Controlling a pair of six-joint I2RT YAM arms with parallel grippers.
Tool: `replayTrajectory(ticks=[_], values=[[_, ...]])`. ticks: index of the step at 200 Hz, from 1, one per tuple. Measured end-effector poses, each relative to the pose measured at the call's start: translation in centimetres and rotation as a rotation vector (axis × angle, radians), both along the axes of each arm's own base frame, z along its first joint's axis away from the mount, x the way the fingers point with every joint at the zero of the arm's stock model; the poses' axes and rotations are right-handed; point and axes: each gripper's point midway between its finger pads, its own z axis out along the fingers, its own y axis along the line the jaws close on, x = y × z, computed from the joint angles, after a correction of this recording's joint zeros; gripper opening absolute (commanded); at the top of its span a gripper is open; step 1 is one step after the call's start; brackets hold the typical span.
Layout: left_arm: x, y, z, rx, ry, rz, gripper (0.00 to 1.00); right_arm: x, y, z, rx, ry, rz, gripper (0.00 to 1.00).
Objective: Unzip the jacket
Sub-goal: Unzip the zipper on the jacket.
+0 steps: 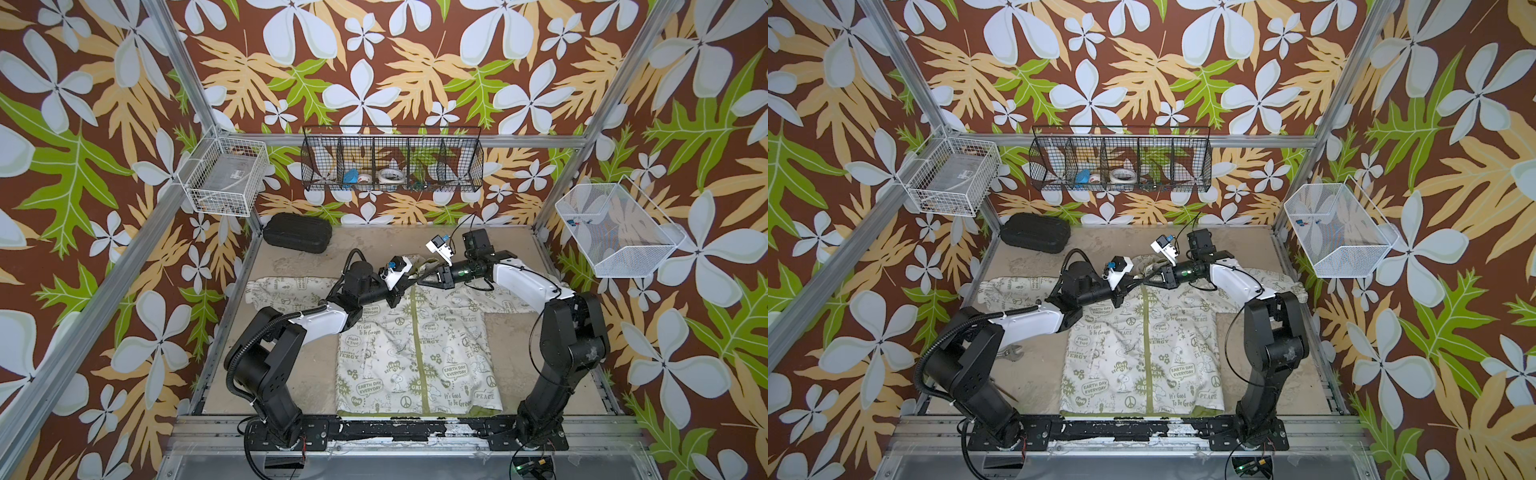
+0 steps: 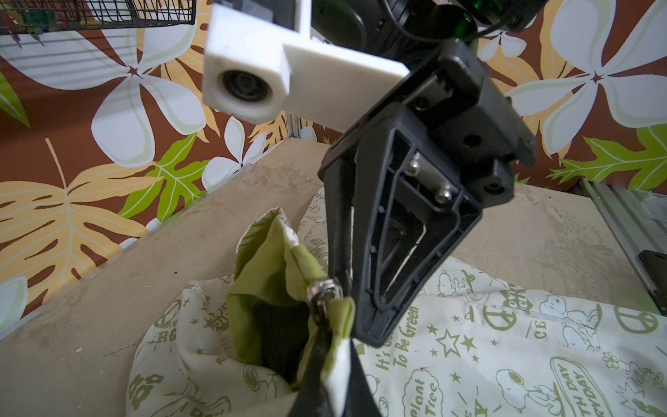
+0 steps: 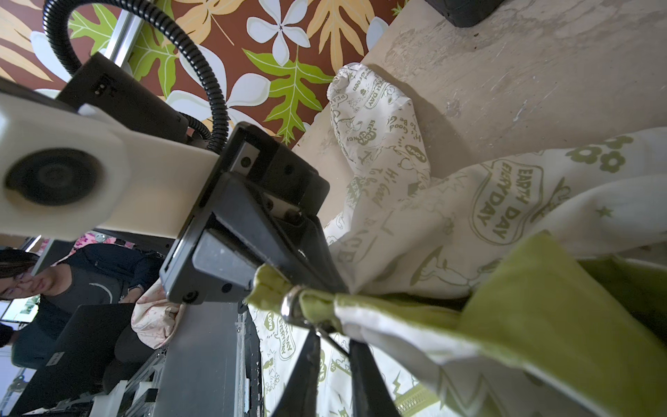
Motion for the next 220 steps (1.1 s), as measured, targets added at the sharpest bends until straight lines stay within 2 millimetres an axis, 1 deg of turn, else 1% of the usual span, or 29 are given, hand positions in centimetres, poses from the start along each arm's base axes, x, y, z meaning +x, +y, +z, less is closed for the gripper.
replayTrajectory(ticks=[14, 16, 21, 25, 35, 46, 64, 65, 68, 70, 72, 82, 94, 108, 119, 133, 153, 165, 186, 204, 220], values=[[0.2, 0.1, -0.1, 0.003, 0.002, 0.01, 0.0, -0.1, 0.0, 0.0, 0.002, 0.008, 0.0, 0.0], [0.2, 0.1, -0.2, 0.004, 0.002, 0.013, 0.0, -0.2, 0.1, 0.1, 0.008, 0.011, 0.005, 0.0], [0.3, 0.1, -0.2, 0.005, 0.002, 0.015, 0.06, -0.2, 0.1, 0.2, 0.011, 0.021, 0.004, 0.0], [0.3, 0.1, -0.3, 0.006, 0.003, 0.017, 0.13, -0.2, 0.1, 0.2, 0.01, 0.025, 0.003, 0.0], [0.4, 0.2, -0.3, 0.007, 0.001, 0.02, 0.36, -0.3, 0.3, 0.1, 0.009, 0.032, 0.004, 0.0], [0.6, 0.4, -0.3, 0.011, -0.009, 0.04, 0.5, -0.5, 0.2, 0.2, 0.005, 0.035, -0.001, 0.0], [0.9, 1.1, -0.1, 0.029, -0.032, 0.078, 0.77, -0.9, 0.1, 0.4, -0.001, 0.044, -0.017, 0.0], [0.9, 1.2, -0.1, 0.031, -0.034, 0.08, 0.8, -0.9, 0.0, 0.4, -0.001, 0.043, -0.017, 0.0], [0.9, 1.3, -0.1, 0.036, -0.039, 0.084, 0.95, -0.9, 0.0, 0.5, -0.002, 0.042, -0.021, 0.0], [0.9, 1.3, -0.1, 0.038, -0.039, 0.088, 0.99, -0.9, 0.0, 0.5, -0.003, 0.043, -0.025, 0.0], [0.9, 1.4, 0.0, 0.037, -0.038, 0.09, 0.99, -0.9, 0.0, 0.5, -0.005, 0.045, -0.03, 0.0], [0.9, 1.5, 0.6, 0.03, -0.053, 0.093, 1.0, -0.6, -0.1, 0.4, -0.022, 0.025, -0.049, 0.0], [0.9, 1.7, 1.3, 0.027, -0.082, 0.081, 0.96, -0.4, -0.1, 0.2, -0.037, 0.024, -0.063, 0.0], [1.7, 2.7, 1.6, 0.028, -0.081, 0.091, 0.94, -0.1, -0.2, 0.0, -0.053, 0.026, -0.08, 0.0], [2.1, 3.4, 1.5, 0.029, -0.069, 0.08, 0.91, 0.1, -0.3, -0.1, -0.063, 0.021, -0.091, 0.0], [2.2, 3.8, 1.8, 0.03, -0.06, 0.043, 0.83, 0.4, -0.4, -0.2, -0.073, 0.018, -0.101, 0.0], [2.2, 2.8, 2.3, 0.046, -0.054, -0.049, 0.72, 0.6, -0.4, -0.3, -0.085, 0.013, -0.11, 0.0], [2.2, 2.2, 2.2, 0.064, -0.042, -0.106, 0.67, 0.6, -0.4, -0.3, -0.088, 0.011, -0.111, 0.0], [1.4, 1.2, 1.5, 0.074, 0.009, -0.215, 0.47, 0.7, -0.3, 0.1, -0.089, 0.003, -0.11, 0.0], [0.6, 0.7, 0.9, 0.075, 0.046, -0.286, 0.46, 0.8, -0.3, 0.0, -0.095, -0.002, -0.112, 0.0], [0.5, 0.4, 0.5, 0.081, 0.081, -0.315, 0.39, 0.8, -0.3, -0.1, -0.101, -0.002, -0.116, 0.0]])
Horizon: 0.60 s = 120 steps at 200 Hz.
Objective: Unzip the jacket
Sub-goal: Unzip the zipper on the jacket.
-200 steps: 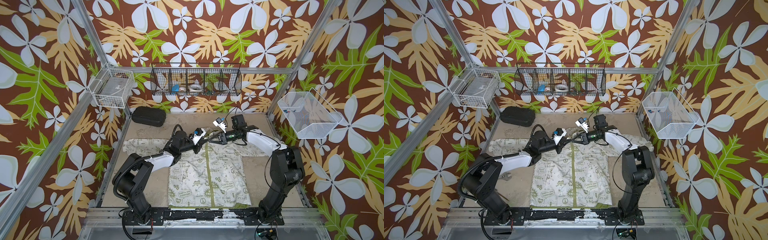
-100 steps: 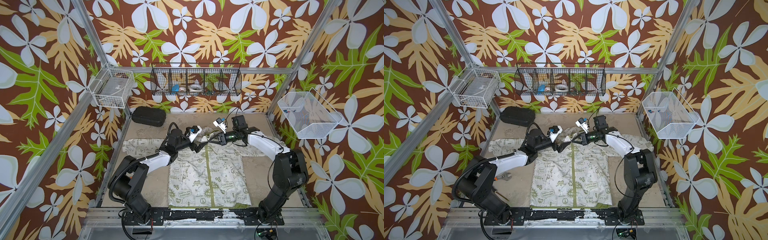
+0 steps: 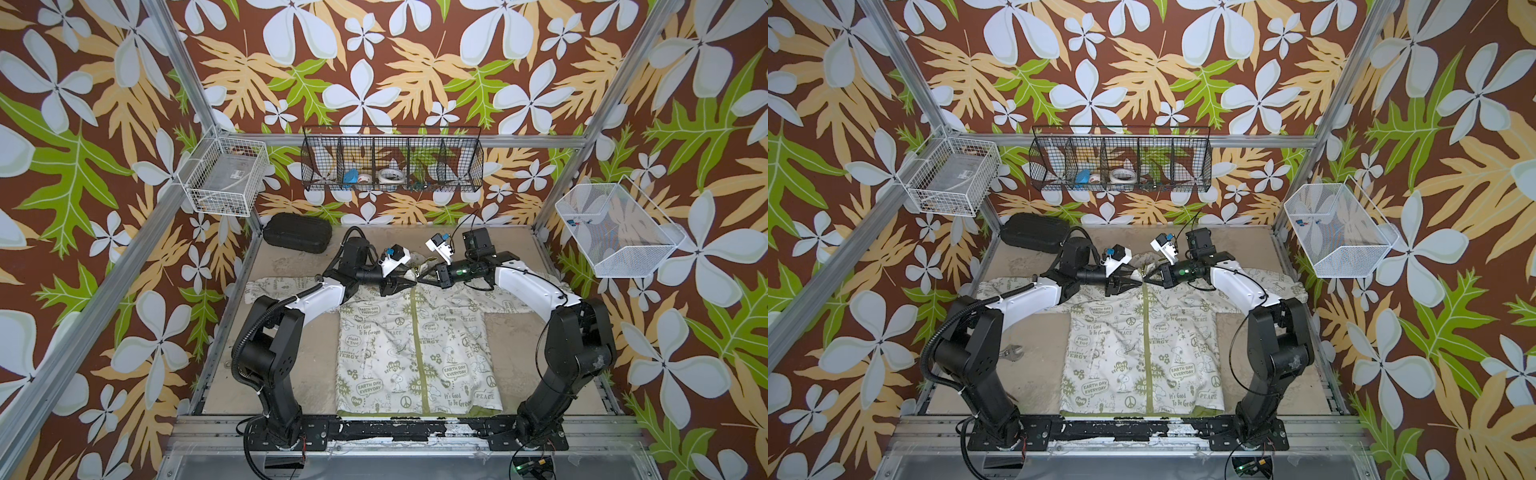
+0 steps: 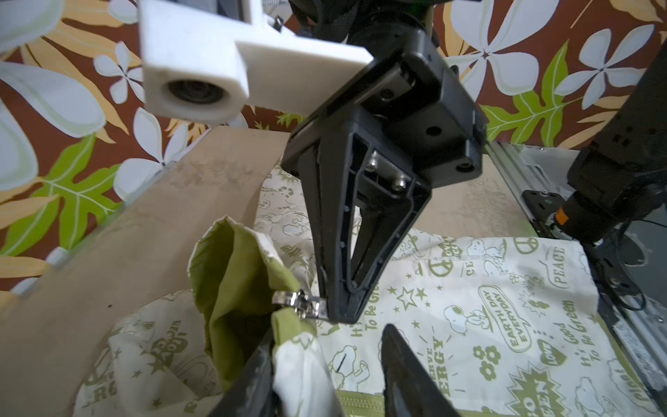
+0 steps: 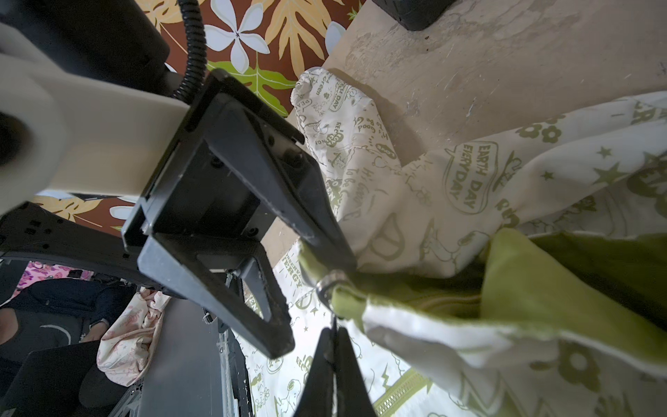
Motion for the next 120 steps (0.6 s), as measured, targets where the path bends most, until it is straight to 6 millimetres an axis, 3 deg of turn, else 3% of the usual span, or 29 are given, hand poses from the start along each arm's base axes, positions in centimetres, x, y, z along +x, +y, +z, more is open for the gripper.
replayTrajectory(ticks=[70, 120], values=[[0.4, -0.1, -0.5, 0.025, 0.031, 0.002, 0.0, -0.1, -0.1, -0.3, -0.01, -0.005, 0.004, 0.0], [0.9, -0.3, 0.3, -0.005, 0.065, 0.026, 0.0, 0.4, 0.0, -0.7, -0.005, 0.032, -0.022, 0.0]])
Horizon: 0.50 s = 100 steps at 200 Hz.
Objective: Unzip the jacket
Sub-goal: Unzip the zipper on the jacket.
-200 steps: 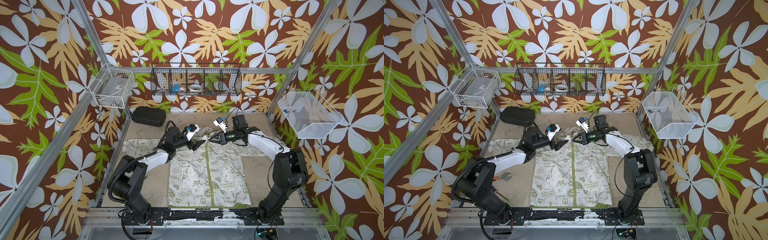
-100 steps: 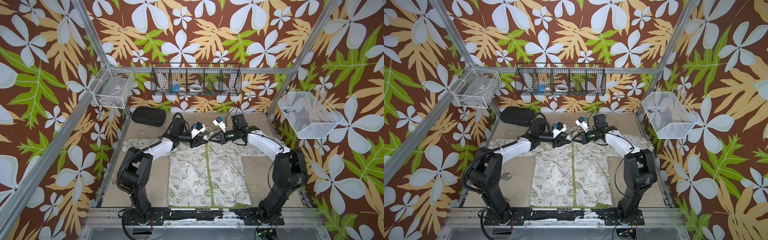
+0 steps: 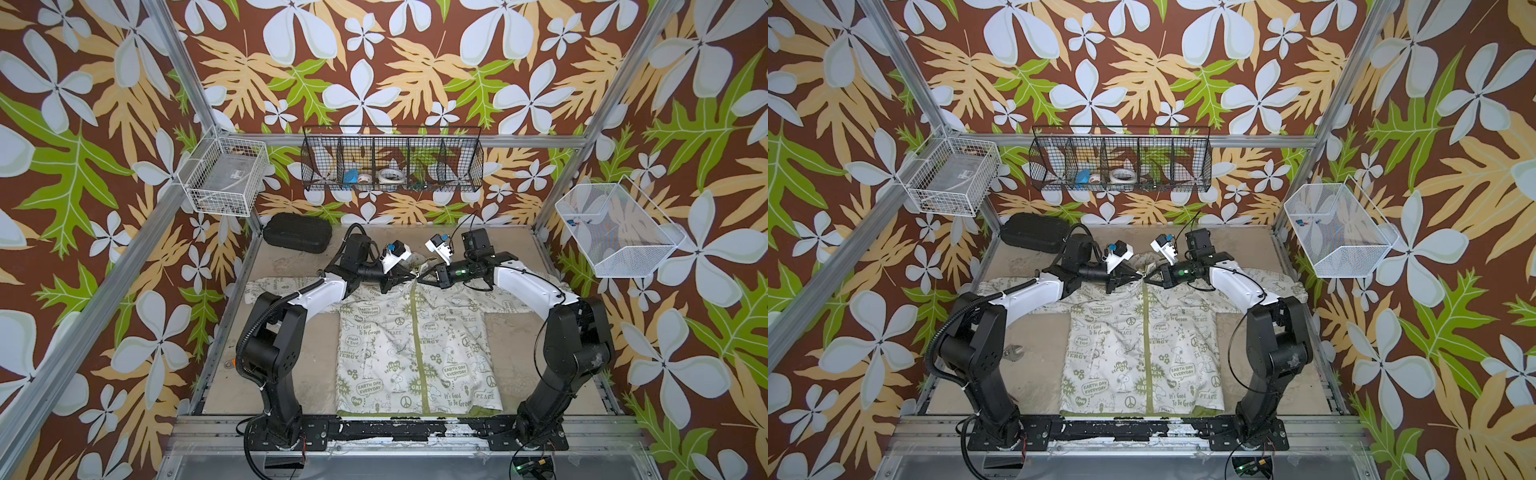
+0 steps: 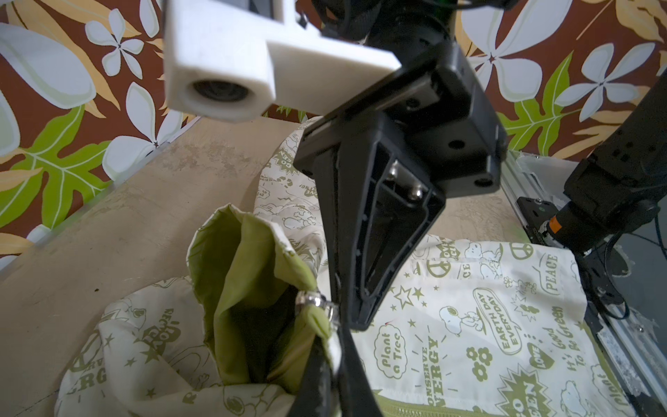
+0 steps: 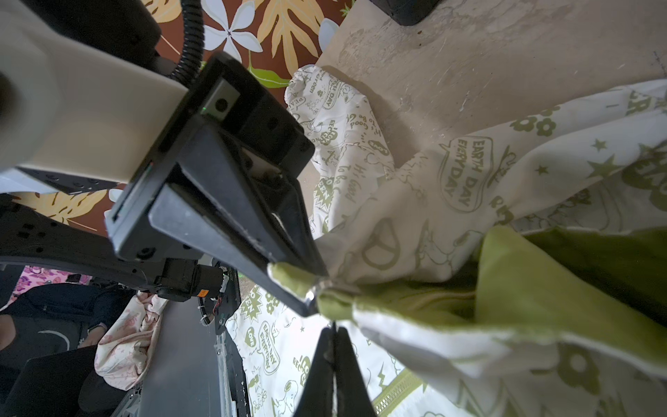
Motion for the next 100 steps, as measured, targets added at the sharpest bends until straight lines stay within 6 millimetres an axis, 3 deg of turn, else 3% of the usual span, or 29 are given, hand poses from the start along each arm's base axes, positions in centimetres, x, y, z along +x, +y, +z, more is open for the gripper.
replayTrajectory(ticks=[51, 82, 100], values=[[1.2, -0.2, 2.8, -0.068, -0.046, 0.049, 0.0, 0.9, 0.2, -0.3, -0.006, -0.003, -0.056, 0.0], [3.2, 0.1, 3.6, -0.073, -0.078, 0.143, 0.0, 0.6, -0.1, -2.4, -0.026, 0.043, -0.096, 0.0], [5.4, 0.4, 3.7, -0.055, -0.112, 0.239, 0.0, 0.4, -0.3, -4.0, -0.064, 0.058, -0.121, 0.0]])
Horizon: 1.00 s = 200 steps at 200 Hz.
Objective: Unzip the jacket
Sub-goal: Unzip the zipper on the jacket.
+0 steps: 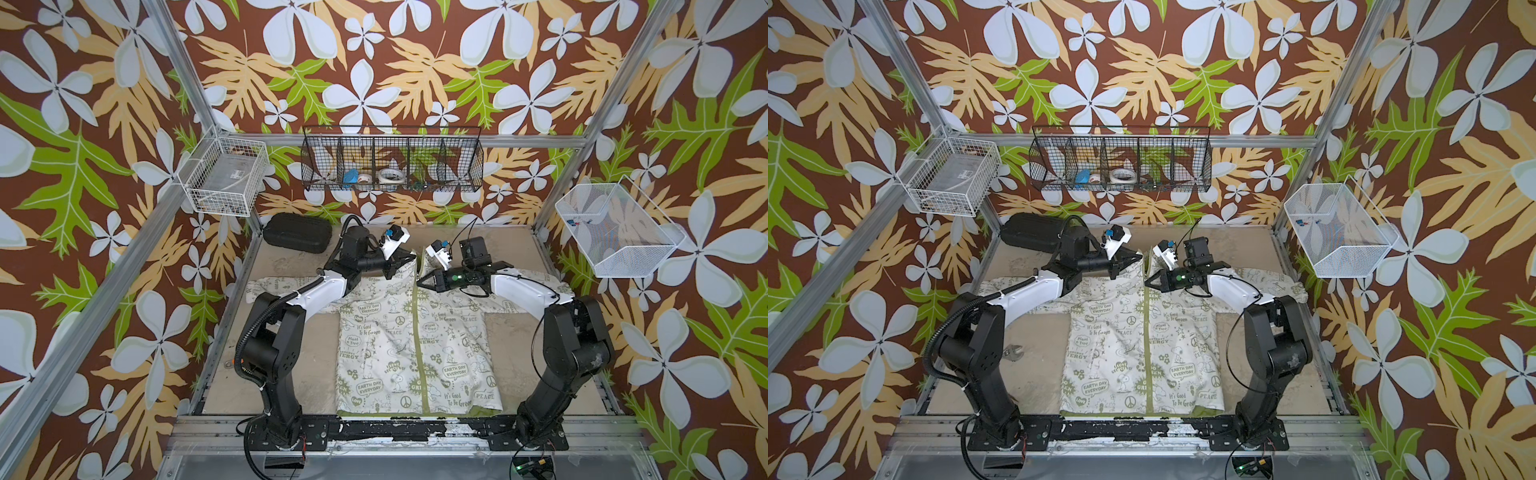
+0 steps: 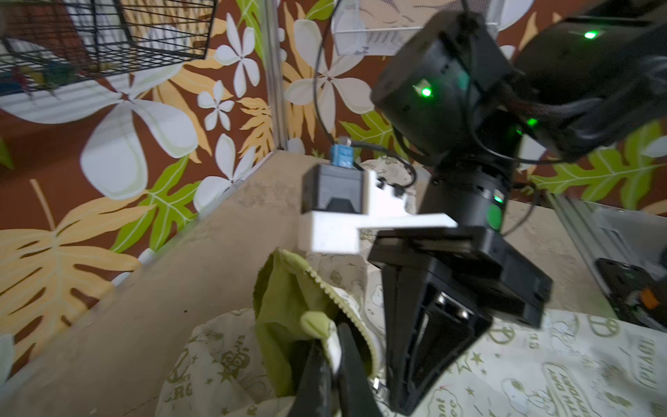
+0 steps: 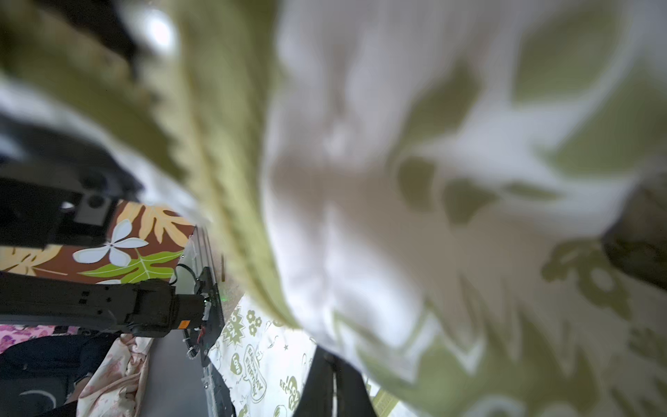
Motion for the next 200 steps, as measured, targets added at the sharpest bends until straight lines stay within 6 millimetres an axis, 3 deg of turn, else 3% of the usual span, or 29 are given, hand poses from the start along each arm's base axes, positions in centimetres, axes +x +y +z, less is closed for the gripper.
replayTrajectory(ticks=[29, 55, 88, 129, 200], values=[[5.1, 0.4, -0.8, 0.051, -0.047, 0.17, 0.0, -0.3, -0.3, -2.7, -0.074, 0.048, -0.052, 0.0], [9.5, 0.4, -2.3, 0.099, -0.07, 0.279, 0.0, -2.4, -0.6, -5.9, -0.126, 0.149, -0.086, 0.0], [13.6, 0.7, -5.6, 0.173, -0.071, 0.387, 0.0, -3.7, -1.2, -7.3, -0.137, 0.191, -0.14, 0.0], [16.8, 1.5, -8.2, 0.251, -0.082, 0.495, 0.0, -6.5, -0.1, -9.3, -0.172, 0.249, -0.122, 0.0], [19.5, 3.7, -10.5, 0.308, -0.098, 0.573, 0.0, -13.0, 0.4, -11.8, -0.227, 0.358, -0.073, 0.0]])
